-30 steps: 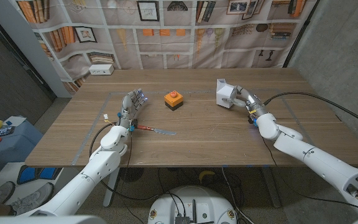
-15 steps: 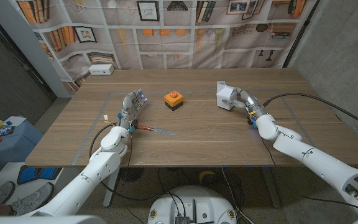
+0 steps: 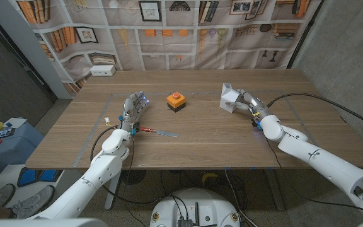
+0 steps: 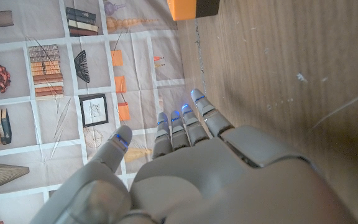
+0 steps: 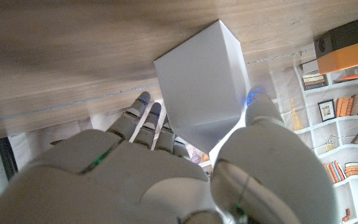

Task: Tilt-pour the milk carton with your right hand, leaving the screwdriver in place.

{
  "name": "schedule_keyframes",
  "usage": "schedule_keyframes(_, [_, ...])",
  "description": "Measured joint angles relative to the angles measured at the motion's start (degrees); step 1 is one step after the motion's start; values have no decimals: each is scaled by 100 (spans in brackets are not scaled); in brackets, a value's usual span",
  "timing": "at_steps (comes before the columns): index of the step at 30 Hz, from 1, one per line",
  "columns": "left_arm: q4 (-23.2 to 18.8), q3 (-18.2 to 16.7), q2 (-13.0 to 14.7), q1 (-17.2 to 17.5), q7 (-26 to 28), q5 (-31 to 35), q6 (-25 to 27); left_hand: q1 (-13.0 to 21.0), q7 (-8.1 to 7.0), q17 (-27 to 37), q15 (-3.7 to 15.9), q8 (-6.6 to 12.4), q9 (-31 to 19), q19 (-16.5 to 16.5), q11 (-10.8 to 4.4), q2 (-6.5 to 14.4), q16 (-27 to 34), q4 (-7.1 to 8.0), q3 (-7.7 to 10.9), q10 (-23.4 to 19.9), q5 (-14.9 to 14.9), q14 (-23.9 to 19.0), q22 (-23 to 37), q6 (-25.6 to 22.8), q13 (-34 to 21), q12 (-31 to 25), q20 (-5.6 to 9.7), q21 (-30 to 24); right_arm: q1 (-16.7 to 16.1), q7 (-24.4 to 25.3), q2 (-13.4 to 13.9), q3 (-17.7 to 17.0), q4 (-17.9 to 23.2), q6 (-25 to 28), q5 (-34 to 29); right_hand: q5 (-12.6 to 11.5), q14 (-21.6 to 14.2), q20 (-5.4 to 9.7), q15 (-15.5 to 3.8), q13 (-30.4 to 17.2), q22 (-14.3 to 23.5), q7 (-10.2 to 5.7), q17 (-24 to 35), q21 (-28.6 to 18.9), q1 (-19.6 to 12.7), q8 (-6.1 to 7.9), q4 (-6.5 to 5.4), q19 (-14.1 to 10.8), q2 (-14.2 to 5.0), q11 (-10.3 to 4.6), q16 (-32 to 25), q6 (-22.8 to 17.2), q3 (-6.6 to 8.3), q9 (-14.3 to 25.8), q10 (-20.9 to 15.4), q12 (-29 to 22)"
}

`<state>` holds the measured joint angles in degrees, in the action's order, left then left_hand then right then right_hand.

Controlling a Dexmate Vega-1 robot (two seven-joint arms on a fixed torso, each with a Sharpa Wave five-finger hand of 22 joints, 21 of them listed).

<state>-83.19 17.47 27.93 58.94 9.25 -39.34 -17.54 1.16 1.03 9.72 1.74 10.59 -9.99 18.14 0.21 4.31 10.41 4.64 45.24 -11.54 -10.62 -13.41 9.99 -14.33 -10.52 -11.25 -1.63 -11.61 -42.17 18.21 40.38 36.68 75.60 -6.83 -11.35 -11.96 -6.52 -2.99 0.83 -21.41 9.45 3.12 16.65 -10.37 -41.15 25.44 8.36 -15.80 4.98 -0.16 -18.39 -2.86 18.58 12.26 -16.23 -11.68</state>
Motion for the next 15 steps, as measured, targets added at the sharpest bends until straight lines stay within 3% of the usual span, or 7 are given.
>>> schedule_keyframes(7, [0,-3,-7,12,-5,0,-19,0,0,0,0,0,0,0,0,0,0,0,0,0,0,0,0,0,0,0,0,0,-16,-203,86,-6,117,87,68,-76,341,-103,197,-28,0,107,51,0,174,-331,-40,251,65,191,162,518,-89,0,568,47])
schedule_keyframes(15, [1,-10,-5,36,-18,-8,-30,0,0,0,-21,0,0,0,0,0,0,0,0,0,0,-21,0,0,0,0,0,0,-28,-467,172,-26,230,146,155,-138,635,-131,390,12,0,198,53,0,370,-595,-67,479,112,351,312,832,-200,-18,1016,67])
